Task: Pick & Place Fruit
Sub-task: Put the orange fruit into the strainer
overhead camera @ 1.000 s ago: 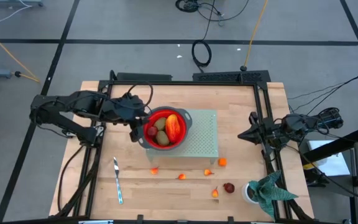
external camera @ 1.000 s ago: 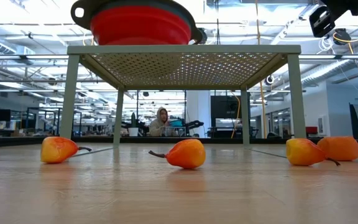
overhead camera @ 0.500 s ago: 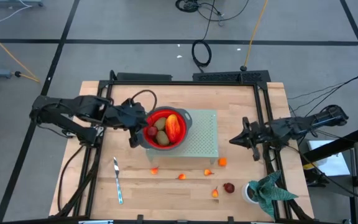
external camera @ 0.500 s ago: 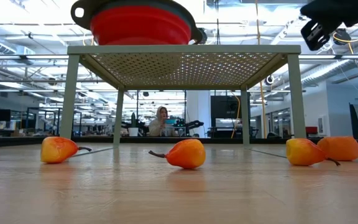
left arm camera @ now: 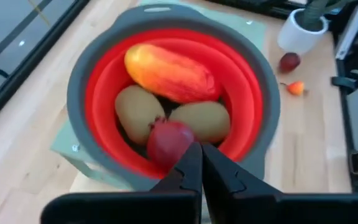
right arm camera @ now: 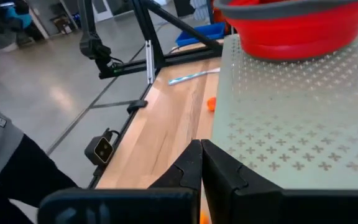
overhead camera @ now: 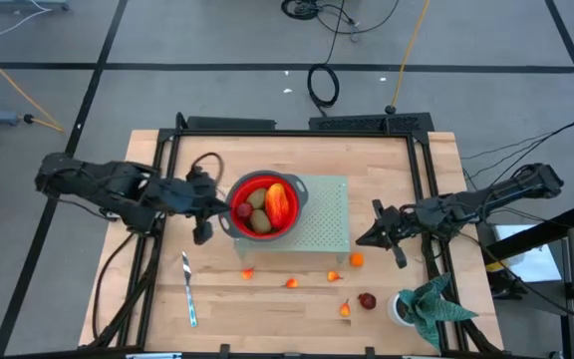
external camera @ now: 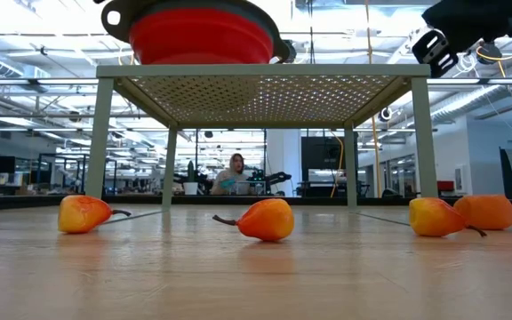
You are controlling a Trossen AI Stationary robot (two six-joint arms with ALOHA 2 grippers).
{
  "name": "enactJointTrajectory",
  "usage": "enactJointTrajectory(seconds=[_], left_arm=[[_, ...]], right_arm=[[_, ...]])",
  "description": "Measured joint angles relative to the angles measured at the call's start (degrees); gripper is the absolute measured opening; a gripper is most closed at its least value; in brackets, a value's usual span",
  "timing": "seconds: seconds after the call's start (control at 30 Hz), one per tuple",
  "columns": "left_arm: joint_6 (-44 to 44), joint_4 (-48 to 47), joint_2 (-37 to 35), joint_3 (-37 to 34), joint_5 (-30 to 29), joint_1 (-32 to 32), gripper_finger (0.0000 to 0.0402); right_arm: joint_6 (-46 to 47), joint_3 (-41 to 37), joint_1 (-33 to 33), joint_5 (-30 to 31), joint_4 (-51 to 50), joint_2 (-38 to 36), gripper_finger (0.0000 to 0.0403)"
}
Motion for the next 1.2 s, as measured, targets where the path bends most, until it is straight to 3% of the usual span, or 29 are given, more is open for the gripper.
enactJointTrajectory(seconds=[0.3, 0.57, 0.9, 1.2], left_arm=[[0.0, 6.77, -15.58, -13.98, -0.62, -0.83, 0.0003], [5.09, 13.46, -27.45, -22.91, -0.96, -0.83, 0.0002], [6.68, 13.88, -37.62, -28.33, -1.36, -0.83, 0.0006], [9.59, 13.94, -41.46, -30.42, -1.43, -0.83, 0.0003]], right_arm=[[5.74, 0.51, 2.56, 0.07, -1.15, 0.19, 0.0], [10.79, 7.82, 5.67, 3.33, -15.79, 1.43, 0.0], [15.76, 19.12, 7.17, -0.02, -36.44, 11.42, 0.0], [13.28, 20.44, 7.1, -5.48, -39.67, 22.77, 0.0]])
